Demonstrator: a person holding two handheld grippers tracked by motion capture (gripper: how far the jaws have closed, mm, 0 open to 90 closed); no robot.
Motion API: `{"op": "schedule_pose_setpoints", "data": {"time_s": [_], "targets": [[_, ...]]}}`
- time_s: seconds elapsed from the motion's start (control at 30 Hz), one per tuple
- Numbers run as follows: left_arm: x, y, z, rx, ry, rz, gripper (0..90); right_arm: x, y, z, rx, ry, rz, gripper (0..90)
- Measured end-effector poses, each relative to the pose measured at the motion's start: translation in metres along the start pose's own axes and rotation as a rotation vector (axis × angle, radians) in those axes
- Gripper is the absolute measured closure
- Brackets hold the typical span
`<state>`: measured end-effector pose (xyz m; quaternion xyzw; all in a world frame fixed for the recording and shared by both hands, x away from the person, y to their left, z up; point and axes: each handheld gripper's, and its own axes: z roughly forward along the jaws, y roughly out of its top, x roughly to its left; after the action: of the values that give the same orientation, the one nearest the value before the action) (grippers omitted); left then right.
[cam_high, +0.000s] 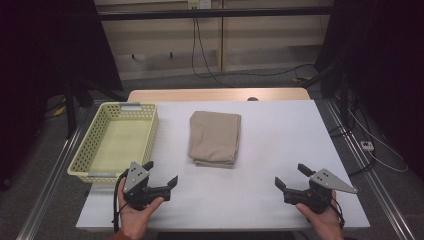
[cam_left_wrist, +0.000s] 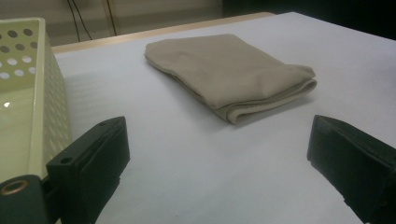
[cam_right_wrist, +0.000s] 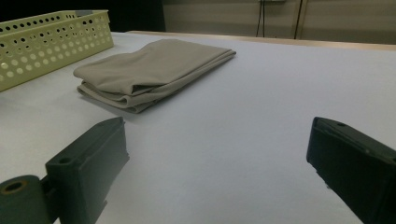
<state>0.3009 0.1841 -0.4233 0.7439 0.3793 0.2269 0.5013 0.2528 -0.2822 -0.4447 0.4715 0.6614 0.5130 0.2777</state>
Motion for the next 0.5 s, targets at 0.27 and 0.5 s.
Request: {"op": "schedule_pose_setpoints", "data": {"time_s": [0.27,0.5], "targets": [[-0.001,0.004,0.009,0.014,-0.005,-0.017,5.6,-0.003,-0.002,0.002,0.008,0.012,0.005,4.5],[-0.004,0.006,0.013,0.021,-0.012,-0.018,5.7,-0.002,-0.001,0.003,0.009,0.019,0.001,4.5]]}}
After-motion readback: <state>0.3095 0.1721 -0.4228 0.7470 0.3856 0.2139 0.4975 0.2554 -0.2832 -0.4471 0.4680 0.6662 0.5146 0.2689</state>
